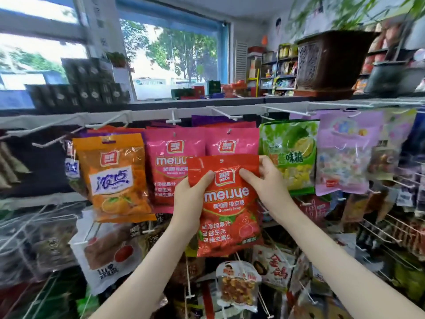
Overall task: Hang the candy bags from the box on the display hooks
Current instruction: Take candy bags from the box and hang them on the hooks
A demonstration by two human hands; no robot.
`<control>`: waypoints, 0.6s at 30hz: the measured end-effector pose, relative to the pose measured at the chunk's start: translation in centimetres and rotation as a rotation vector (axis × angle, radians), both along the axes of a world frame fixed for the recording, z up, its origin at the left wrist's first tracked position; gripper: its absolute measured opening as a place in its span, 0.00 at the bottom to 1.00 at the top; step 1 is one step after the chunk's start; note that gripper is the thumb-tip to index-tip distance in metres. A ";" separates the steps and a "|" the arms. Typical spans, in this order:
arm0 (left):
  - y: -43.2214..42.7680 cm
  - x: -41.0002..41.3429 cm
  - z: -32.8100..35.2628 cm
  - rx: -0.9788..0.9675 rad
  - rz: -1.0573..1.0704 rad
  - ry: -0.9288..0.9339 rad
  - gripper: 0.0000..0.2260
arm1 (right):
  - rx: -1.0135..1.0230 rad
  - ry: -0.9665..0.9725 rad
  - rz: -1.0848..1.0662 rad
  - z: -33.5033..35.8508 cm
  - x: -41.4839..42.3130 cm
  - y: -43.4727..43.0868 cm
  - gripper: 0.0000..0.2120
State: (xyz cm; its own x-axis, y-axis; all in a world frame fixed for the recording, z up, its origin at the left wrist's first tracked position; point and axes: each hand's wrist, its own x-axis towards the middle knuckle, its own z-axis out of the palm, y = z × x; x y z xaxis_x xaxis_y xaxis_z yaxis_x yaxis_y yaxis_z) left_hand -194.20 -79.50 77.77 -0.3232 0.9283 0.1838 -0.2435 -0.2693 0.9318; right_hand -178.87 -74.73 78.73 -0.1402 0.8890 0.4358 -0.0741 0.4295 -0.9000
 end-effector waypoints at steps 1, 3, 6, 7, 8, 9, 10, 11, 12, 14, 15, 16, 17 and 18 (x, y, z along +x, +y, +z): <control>0.0 -0.7 0.4 0.014 0.035 0.005 0.07 | 0.056 -0.027 -0.036 0.4 -0.8 0.2 0.12; 0.0 -2.2 1.1 0.038 0.100 0.017 0.07 | 0.185 -0.101 -0.071 1.0 -2.6 0.7 0.17; -0.2 -4.2 2.0 0.058 0.188 0.016 0.06 | 0.413 -0.295 -0.072 1.8 -5.4 1.6 0.18; -0.2 -4.8 2.4 0.061 0.216 0.021 0.06 | 0.482 -0.348 -0.081 2.0 -6.2 1.7 0.19; -0.1 -5.4 2.8 0.067 0.243 0.035 0.05 | 0.539 -0.383 -0.091 2.3 -7.0 1.9 0.18; 0.0 -6.0 3.1 0.073 0.272 0.059 0.06 | 0.569 -0.397 -0.090 2.5 -7.6 2.0 0.17; 0.2 -6.5 3.5 0.079 0.300 0.088 0.06 | 0.571 -0.400 -0.085 2.8 -8.2 2.1 0.18; 0.4 -6.9 3.8 0.082 0.329 0.117 0.06 | 0.559 -0.398 -0.075 3.0 -8.7 2.3 0.19; 0.7 -7.3 4.1 0.082 0.357 0.152 0.06 | 0.540 -0.397 -0.067 3.1 -9.1 2.5 0.20; 1.2 -7.9 4.5 0.088 0.420 0.247 0.06 | 0.498 -0.403 -0.067 3.3 -9.7 3.0 0.22; 1.5 -8.1 4.6 0.091 0.458 0.309 0.06 | 0.482 -0.410 -0.070 3.4 -10.0 3.2 0.22; 1.8 -8.2 4.7 0.090 0.493 0.369 0.07 | 0.472 -0.417 -0.074 3.4 -10.1 3.3 0.23; 2.0 -8.1 4.8 0.086 0.522 0.416 0.07 | 0.466 -0.424 -0.078 3.6 -10.2 3.4 0.23; 2.2 -8.1 4.8 0.078 0.548 0.452 0.08 | 0.466 -0.436 -0.086 3.7 -10.3 3.5 0.24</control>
